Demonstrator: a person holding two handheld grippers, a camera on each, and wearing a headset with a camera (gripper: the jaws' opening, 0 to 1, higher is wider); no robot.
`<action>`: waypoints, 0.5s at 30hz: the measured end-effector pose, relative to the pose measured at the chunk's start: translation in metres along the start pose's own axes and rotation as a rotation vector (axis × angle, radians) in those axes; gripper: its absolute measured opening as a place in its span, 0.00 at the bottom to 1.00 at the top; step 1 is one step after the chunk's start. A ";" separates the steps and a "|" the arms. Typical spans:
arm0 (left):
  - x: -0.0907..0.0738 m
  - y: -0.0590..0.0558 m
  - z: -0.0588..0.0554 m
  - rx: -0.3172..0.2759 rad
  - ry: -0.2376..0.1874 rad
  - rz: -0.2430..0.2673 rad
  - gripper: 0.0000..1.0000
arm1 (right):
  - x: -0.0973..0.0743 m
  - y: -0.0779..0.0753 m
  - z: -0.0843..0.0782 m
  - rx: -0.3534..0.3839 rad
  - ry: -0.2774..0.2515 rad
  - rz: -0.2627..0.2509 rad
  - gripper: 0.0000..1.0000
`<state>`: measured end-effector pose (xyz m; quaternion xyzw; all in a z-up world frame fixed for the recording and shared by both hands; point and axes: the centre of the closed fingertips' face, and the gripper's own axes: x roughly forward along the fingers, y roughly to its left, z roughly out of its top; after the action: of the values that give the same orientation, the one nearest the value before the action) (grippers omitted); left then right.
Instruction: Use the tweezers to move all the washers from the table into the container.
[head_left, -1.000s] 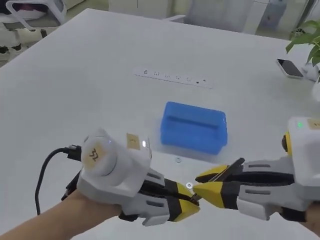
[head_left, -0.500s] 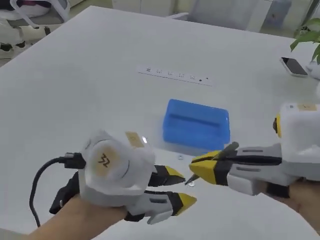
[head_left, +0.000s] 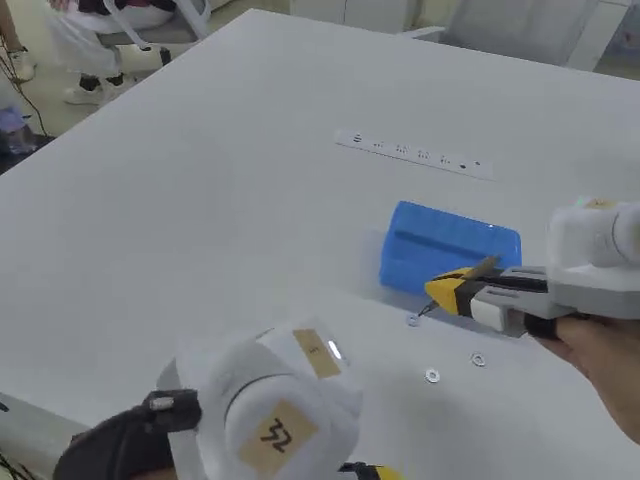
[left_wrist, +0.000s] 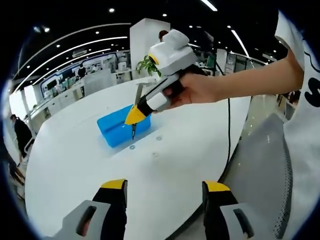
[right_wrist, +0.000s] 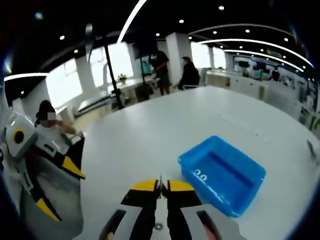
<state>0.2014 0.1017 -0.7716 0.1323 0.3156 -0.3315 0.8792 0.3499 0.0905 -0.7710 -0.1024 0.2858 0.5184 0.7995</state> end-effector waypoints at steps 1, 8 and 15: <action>-0.001 0.000 0.000 0.000 -0.003 0.006 0.64 | 0.003 -0.002 -0.003 -0.006 0.010 -0.002 0.03; -0.005 -0.002 -0.004 -0.029 0.003 0.003 0.69 | 0.021 -0.014 -0.019 -0.039 0.070 0.007 0.04; -0.010 0.009 -0.006 -0.119 0.004 0.049 0.81 | 0.030 -0.019 -0.026 -0.053 0.099 0.017 0.04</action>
<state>0.1986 0.1158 -0.7699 0.0883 0.3331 -0.2903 0.8927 0.3672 0.0936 -0.8115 -0.1467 0.3120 0.5268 0.7770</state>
